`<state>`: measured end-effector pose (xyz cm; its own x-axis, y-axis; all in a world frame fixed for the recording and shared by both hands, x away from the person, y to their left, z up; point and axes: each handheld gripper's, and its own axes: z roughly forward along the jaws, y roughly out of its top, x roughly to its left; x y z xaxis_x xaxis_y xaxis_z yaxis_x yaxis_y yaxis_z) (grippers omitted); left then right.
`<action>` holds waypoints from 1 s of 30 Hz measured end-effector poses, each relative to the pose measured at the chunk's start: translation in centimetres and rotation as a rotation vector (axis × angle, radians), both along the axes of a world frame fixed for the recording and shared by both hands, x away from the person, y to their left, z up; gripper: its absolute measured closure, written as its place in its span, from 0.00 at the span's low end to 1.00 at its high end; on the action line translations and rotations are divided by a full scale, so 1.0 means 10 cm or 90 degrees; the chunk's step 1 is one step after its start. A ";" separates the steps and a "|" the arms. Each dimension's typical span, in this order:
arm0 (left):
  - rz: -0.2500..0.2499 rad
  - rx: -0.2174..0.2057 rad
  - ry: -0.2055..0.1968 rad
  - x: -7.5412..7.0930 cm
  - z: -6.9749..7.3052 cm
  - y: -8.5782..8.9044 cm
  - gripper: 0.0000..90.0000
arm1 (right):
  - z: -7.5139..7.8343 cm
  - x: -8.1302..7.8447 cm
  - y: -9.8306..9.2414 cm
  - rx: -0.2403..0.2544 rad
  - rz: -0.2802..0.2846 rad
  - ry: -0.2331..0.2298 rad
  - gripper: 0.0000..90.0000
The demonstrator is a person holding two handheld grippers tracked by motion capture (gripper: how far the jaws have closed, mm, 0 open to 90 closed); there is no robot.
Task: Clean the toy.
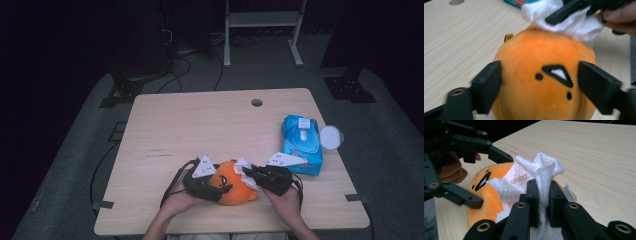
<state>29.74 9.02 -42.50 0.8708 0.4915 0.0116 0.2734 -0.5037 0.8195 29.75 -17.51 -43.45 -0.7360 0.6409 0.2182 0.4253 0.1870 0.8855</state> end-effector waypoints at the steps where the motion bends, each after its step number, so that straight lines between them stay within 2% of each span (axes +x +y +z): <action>1: 0.006 -0.005 0.005 0.02 -0.01 0.03 0.29 | -0.02 0.02 -0.03 0.006 -0.003 0.011 0.89; 5: 0.014 -0.011 0.027 0.06 -0.04 0.13 0.31 | -0.09 0.04 -0.12 0.014 -0.014 0.037 0.89; 9: 0.010 -0.005 0.023 0.05 -0.05 0.11 0.32 | -0.11 0.02 -0.13 0.007 -0.013 0.041 0.89; 12: 0.008 -0.014 0.024 0.06 -0.05 0.13 0.31 | -0.14 0.03 -0.16 0.006 -0.021 0.051 0.89; 15: -0.002 -0.042 0.002 0.04 0.01 0.10 0.21 | -0.16 0.04 -0.18 0.008 -0.028 0.056 0.89; 17: -0.008 -0.049 -0.020 0.03 0.03 0.05 0.16 | -0.13 0.03 -0.15 0.009 -0.021 0.043 0.89; 19: -0.008 -0.039 -0.026 0.01 0.02 -0.01 0.16 | -0.09 0.00 -0.11 0.023 -0.001 0.031 0.89; 20: -0.009 -0.022 -0.031 0.01 0.00 -0.02 0.18 | -0.07 -0.01 -0.08 0.020 0.004 0.024 0.89; 21: -0.002 -0.019 -0.030 0.02 -0.01 0.00 0.23 | -0.05 -0.02 -0.06 0.008 0.007 0.016 0.89; 23: 0.011 -0.026 -0.011 0.04 -0.01 0.05 0.28 | -0.06 -0.02 -0.08 0.011 0.009 0.020 0.89; 25: 0.037 -0.031 -0.001 0.08 -0.02 0.13 0.32 | -0.07 -0.03 -0.10 0.023 0.012 0.033 0.89; 26: 0.047 -0.041 0.013 0.11 -0.03 0.19 0.32 | -0.07 -0.04 -0.09 0.023 0.017 0.034 0.89; 29: 0.060 -0.066 0.036 0.15 -0.06 0.29 0.32 | -0.05 -0.13 -0.03 0.047 0.057 0.038 0.89; 30: 0.057 -0.071 0.041 0.16 -0.07 0.30 0.31 | -0.05 -0.15 -0.02 0.044 0.063 0.034 0.89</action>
<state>31.33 12.03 -43.15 0.8210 0.5618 -0.1021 0.3668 -0.3818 0.8484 28.26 -17.73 -43.98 -0.7814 0.5472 0.3001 0.4548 0.1699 0.8742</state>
